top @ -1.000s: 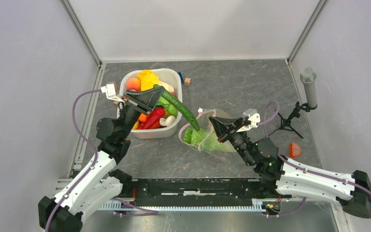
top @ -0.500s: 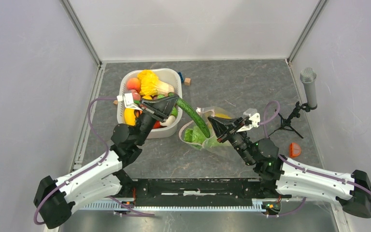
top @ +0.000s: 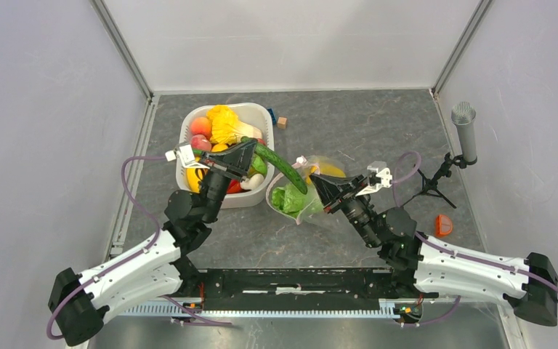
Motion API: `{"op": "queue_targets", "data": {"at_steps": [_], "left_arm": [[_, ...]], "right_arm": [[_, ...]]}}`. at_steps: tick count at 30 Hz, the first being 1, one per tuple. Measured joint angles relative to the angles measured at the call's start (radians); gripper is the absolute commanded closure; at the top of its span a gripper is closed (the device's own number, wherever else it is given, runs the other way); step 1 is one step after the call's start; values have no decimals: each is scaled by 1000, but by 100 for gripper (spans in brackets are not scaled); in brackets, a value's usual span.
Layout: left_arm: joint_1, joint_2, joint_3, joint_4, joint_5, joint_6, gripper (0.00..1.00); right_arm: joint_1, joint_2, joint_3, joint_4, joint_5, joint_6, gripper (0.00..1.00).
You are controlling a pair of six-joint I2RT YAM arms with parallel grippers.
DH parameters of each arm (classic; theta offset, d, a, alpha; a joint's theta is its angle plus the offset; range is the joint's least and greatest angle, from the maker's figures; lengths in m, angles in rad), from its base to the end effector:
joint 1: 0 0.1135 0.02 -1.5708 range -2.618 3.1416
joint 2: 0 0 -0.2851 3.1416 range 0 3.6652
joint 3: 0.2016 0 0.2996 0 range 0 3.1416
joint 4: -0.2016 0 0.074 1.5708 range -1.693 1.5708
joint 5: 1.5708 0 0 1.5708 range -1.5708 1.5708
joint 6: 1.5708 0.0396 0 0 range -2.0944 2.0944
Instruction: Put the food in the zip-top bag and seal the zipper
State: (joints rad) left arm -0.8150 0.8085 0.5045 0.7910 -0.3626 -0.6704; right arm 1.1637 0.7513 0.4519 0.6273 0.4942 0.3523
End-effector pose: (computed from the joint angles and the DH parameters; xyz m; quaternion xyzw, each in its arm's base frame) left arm 0.1606 -0.1499 0.3410 -0.1174 0.5171 -0.5014 0.6837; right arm 0.1015 0.1880 0.3139 -0.0401 0.5972 0.4385 0.6704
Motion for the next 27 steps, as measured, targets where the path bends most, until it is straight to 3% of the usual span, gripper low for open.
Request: {"op": "queue_targets", "data": {"at_steps": [19,23,25,27], "left_arm": [[-103,71,16,28,-55,116,96],[-121,123,16,81,-54,118,87],[-132,146,12,108,-54,121,73],[-138,149,6,115,-53,127,53]], "right_arm": [[0,143,76,93,146,317,100],[0,149,87,115,156,351,100],[0,149,87,117,164,358,100],[0,147,87,115,176,359,100]]}}
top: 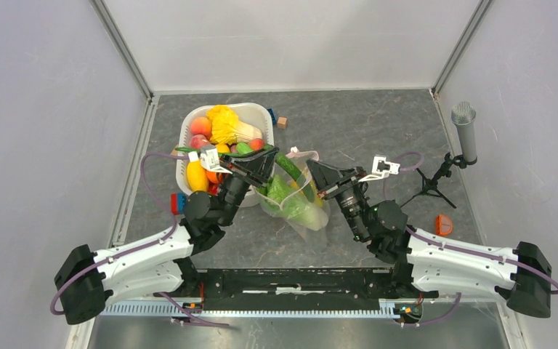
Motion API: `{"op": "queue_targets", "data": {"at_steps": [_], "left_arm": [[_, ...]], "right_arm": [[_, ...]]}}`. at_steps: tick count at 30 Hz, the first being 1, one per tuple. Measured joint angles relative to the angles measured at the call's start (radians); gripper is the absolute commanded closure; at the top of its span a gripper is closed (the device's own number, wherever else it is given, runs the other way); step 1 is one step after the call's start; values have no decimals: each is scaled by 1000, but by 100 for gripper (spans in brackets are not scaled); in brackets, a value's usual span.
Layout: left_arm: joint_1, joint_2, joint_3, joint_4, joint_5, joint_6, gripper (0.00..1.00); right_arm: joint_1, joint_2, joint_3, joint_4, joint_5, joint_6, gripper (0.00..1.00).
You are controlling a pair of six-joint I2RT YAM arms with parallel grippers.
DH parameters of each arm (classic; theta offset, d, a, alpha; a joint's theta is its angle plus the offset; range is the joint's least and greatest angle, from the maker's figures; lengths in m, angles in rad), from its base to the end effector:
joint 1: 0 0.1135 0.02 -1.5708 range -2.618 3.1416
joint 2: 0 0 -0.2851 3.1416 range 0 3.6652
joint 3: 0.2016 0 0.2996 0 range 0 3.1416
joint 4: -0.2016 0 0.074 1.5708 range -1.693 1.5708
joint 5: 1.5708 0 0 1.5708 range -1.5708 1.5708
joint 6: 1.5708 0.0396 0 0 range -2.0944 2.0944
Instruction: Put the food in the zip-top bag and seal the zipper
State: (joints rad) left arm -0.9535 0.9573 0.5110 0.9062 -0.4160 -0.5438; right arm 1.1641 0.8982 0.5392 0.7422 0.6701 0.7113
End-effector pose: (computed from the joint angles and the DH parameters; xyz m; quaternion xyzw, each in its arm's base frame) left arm 0.1550 -0.1908 0.3229 -0.0668 0.5409 -0.4861 0.6832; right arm 0.1158 0.2067 0.3288 0.1470 0.5761 0.5222 0.6114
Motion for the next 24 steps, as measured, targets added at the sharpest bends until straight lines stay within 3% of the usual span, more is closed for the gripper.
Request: {"op": "queue_targets", "data": {"at_steps": [2,7,13,18,24], "left_arm": [[-7,-4,-1,1,8,11,36],[-11,-53,5,-92,34,30,18],[-11,-135,68,-252,56,65,8],[-11,-156,215,-470,48,141,0],[-8,-132,421,-772,-28,240,0]], "right_arm": [[0,-7,0,-2,14,0,100],[0,-36,0,-9,55,-9,100],[0,-43,0,-34,89,-41,100],[0,-47,24,-113,103,-131,100],[0,-100,34,-163,72,-295,100]]}}
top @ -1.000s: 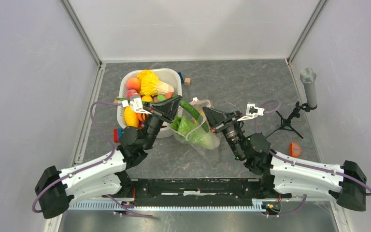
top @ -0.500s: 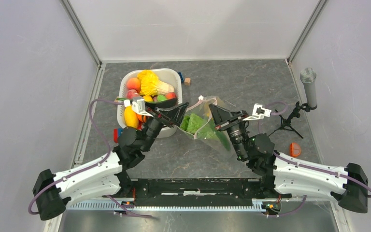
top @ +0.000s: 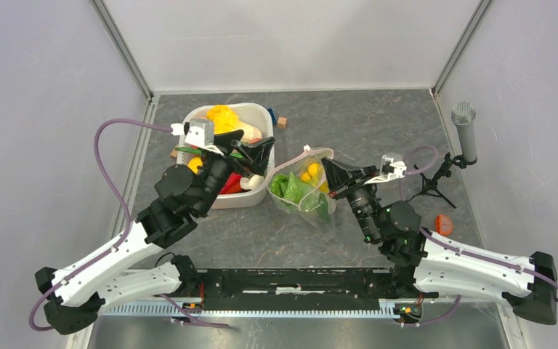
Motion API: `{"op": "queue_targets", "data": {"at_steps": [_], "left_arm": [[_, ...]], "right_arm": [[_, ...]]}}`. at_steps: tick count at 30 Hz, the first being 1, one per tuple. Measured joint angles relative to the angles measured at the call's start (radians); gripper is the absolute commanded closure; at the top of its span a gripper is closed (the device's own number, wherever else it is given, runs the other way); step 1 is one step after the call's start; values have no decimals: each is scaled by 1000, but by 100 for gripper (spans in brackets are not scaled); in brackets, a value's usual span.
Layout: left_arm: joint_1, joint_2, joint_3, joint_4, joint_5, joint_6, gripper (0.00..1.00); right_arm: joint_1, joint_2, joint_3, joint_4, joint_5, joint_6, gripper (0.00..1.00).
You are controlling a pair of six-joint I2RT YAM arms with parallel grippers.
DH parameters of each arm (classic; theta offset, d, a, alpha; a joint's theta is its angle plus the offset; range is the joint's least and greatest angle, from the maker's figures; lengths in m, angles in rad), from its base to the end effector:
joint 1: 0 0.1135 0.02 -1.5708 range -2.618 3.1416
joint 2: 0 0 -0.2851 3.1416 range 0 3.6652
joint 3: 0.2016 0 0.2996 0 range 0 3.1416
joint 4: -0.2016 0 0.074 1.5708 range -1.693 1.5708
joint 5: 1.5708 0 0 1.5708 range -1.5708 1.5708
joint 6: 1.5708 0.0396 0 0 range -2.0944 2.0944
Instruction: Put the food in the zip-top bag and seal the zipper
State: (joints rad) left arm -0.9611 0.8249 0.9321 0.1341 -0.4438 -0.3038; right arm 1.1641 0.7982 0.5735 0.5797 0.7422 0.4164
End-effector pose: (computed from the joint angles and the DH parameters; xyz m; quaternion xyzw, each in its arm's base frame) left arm 0.1391 -0.1694 0.4402 0.0303 0.6254 -0.3443 0.6995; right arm 0.1105 0.1890 0.3466 0.0827 0.6042 0.3978 0.6855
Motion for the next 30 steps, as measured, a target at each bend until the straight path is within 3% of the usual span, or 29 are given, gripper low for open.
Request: {"op": "queue_targets", "data": {"at_steps": [6,14,24,30], "left_arm": [[97,34,64,-243,-16,20,0],[442,80,70,-452,145,-43,0],[626,217,72,-555,308,-95,0],[679,278,62,-542,354,-101,0]], "right_arm": [[0,-65,-11,-30,-106,-164,100],[0,-66,-11,-89,-184,-268,100],[0,-98,-15,-92,-182,-291,100],[0,-108,-16,-92,-182,-291,100]]}}
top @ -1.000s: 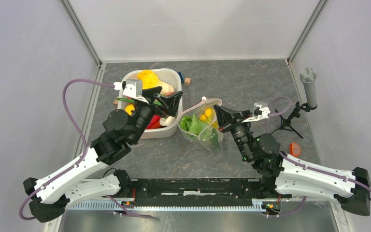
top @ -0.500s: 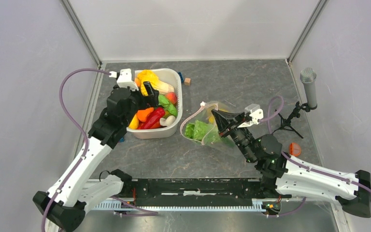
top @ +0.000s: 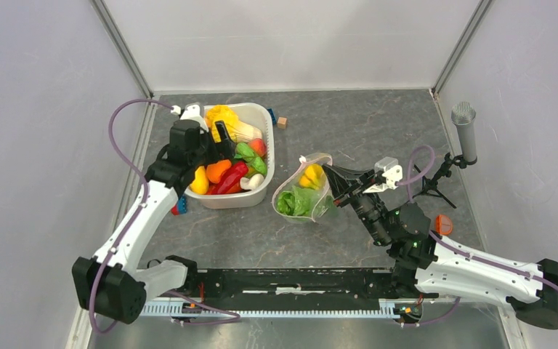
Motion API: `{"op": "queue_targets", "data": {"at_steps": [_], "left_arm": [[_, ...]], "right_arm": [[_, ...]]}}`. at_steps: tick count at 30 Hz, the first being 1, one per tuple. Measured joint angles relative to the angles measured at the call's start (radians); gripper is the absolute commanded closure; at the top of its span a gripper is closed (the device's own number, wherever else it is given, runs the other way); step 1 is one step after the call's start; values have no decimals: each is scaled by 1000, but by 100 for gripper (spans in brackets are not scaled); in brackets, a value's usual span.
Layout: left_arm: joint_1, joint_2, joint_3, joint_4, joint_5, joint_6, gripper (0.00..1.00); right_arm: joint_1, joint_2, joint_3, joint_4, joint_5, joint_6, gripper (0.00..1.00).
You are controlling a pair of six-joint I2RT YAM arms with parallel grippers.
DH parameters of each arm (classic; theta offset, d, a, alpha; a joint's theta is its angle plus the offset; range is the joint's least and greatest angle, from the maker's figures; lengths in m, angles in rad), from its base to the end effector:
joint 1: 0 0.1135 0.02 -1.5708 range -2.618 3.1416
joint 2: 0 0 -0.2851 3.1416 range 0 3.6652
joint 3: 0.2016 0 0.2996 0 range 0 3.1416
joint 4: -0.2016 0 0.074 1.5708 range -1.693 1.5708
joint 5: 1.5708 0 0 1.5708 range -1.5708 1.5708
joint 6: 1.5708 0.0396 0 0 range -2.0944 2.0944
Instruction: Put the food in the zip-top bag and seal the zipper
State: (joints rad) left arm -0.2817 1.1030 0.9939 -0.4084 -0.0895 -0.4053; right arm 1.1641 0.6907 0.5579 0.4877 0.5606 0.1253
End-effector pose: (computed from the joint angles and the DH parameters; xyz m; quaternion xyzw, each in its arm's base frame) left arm 0.2780 -0.0768 0.3395 -0.0758 0.8606 -0.1327 0.4858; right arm 0.0984 0.1753 0.3531 -0.0753 0.5892 0.3477 0.7254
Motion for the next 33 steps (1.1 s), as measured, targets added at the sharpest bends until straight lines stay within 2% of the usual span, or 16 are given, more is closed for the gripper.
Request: {"op": "queue_targets", "data": {"at_steps": [8,15,26,33], "left_arm": [[8,116,24,22,7,-30,0],[32,10,-66,100,-119,-127,2],[179,-65,-134,164,-116,-242,3],[228,-90,-176,167,-109,-301,5]], "right_arm": [[0,-1,-6,1,0,0,100],[0,-1,-8,1,0,0,100],[0,-1,-9,2,0,0,100],[0,10,-9,5,-1,2,100]]}}
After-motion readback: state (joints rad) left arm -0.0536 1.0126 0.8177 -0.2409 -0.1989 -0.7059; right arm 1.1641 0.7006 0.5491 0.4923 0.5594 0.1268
